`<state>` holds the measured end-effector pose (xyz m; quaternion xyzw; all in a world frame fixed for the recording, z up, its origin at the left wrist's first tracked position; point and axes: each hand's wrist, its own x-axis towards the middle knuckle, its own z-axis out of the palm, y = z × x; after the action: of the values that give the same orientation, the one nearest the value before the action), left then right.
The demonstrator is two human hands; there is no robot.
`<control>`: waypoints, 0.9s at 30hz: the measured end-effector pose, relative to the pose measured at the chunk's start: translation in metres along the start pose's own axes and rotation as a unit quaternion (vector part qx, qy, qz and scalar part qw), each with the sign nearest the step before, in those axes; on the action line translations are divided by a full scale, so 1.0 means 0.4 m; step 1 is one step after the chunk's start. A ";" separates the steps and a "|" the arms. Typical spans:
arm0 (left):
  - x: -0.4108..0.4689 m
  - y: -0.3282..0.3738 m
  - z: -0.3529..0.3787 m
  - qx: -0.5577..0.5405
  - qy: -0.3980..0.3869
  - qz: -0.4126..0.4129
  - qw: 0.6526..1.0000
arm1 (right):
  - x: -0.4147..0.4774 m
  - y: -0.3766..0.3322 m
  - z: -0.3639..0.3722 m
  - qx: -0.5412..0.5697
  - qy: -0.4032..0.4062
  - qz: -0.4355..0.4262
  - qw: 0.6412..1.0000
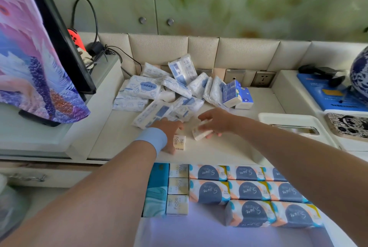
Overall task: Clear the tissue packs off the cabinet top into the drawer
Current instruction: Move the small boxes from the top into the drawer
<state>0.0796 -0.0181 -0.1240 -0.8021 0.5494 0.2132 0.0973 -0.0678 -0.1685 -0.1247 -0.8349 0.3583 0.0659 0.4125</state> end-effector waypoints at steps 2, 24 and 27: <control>-0.010 -0.006 0.002 -0.008 -0.017 0.000 1.000 | -0.004 -0.013 -0.001 -0.095 0.006 -0.003 0.995; -0.054 -0.028 0.008 -0.032 -0.011 0.004 0.999 | -0.018 -0.043 0.031 -0.414 0.043 -0.081 0.906; -0.084 -0.043 0.002 -0.039 -0.011 -0.003 0.999 | -0.021 -0.032 0.069 -0.370 -0.036 -0.070 0.926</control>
<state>0.0851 0.0167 -0.1109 -0.8046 0.5370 0.2429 0.0721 -0.0606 -0.1387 -0.1311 -0.9482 0.2339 0.1949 0.0906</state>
